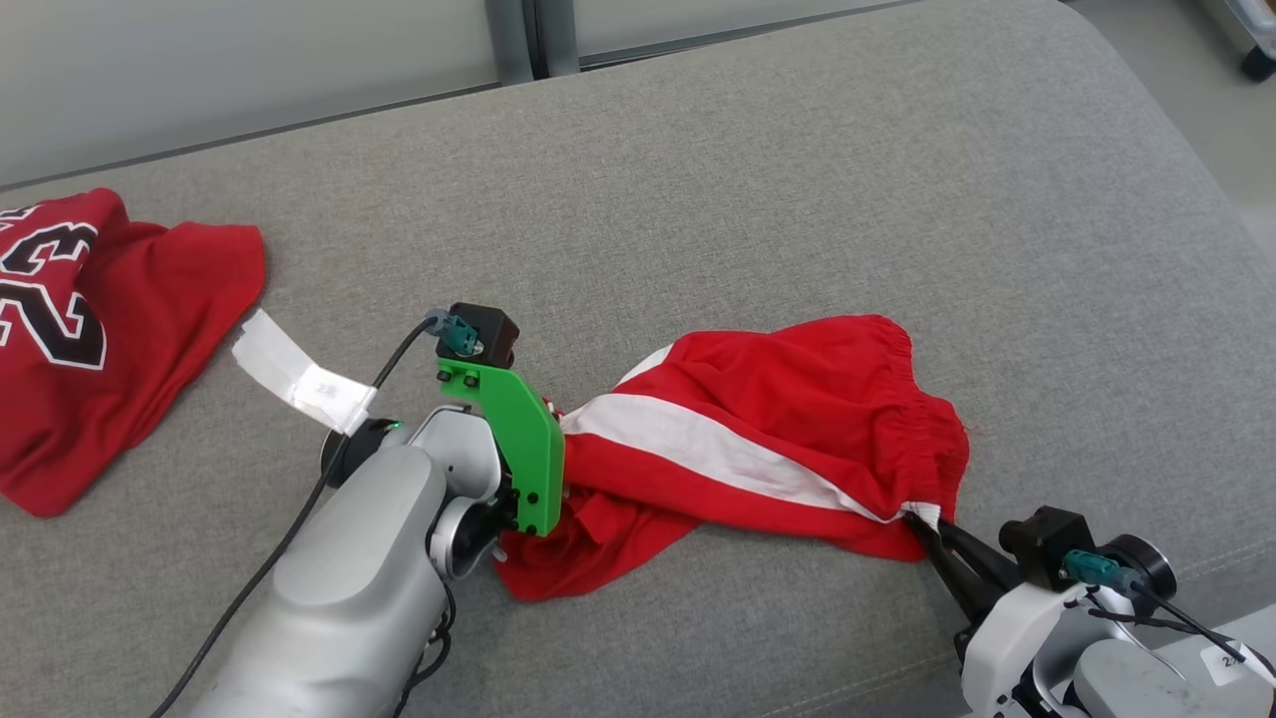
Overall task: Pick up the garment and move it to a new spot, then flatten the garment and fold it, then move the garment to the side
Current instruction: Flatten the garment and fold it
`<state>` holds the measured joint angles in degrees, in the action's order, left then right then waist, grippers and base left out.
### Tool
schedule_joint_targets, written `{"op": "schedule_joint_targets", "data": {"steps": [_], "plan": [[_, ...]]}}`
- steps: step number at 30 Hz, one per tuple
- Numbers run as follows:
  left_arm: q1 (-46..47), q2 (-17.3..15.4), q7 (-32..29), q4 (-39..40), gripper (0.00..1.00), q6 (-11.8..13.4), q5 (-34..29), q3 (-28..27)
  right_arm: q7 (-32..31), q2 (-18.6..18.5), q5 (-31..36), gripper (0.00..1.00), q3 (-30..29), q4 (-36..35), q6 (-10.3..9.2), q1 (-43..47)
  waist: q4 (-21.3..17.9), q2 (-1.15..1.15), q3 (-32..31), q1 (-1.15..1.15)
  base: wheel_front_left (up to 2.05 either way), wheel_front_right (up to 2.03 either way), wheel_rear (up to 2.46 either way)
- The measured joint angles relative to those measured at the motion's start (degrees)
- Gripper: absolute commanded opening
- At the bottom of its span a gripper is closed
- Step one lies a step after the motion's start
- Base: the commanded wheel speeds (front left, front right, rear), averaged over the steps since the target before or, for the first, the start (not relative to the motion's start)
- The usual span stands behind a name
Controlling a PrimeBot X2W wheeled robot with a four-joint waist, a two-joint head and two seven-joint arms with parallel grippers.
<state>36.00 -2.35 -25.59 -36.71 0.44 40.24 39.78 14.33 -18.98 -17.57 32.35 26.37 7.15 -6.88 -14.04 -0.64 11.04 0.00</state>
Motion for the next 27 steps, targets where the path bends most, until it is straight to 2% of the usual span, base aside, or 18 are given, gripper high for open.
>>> {"op": "schedule_joint_targets", "data": {"steps": [6,12,17,27], "plan": [[0.17,0.01,3.47,0.34,0.00,0.10,0.66,-0.67,0.01,0.01,0.03,0.00,-0.98,-0.88,0.00,-0.73,0.45,0.00,-0.24,0.00,0.00,0.00,0.00],[0.48,0.02,8.40,2.23,0.00,0.14,2.41,-3.44,0.00,1.37,-1.30,0.00,-5.79,-6.10,0.00,-3.01,0.97,0.00,-0.56,0.00,0.00,0.00,0.00],[0.46,0.20,15.34,5.20,0.00,-0.07,4.49,-6.68,0.01,1.49,-3.43,0.00,-10.11,-11.01,0.00,-4.23,1.98,0.00,-1.13,0.00,0.00,0.00,0.00],[-2.82,0.19,29.08,13.57,0.00,-2.63,6.51,-13.84,0.02,1.63,-7.89,0.00,-14.82,-20.51,-0.01,-4.64,4.85,0.00,-3.49,0.00,0.00,0.00,0.00]]}}
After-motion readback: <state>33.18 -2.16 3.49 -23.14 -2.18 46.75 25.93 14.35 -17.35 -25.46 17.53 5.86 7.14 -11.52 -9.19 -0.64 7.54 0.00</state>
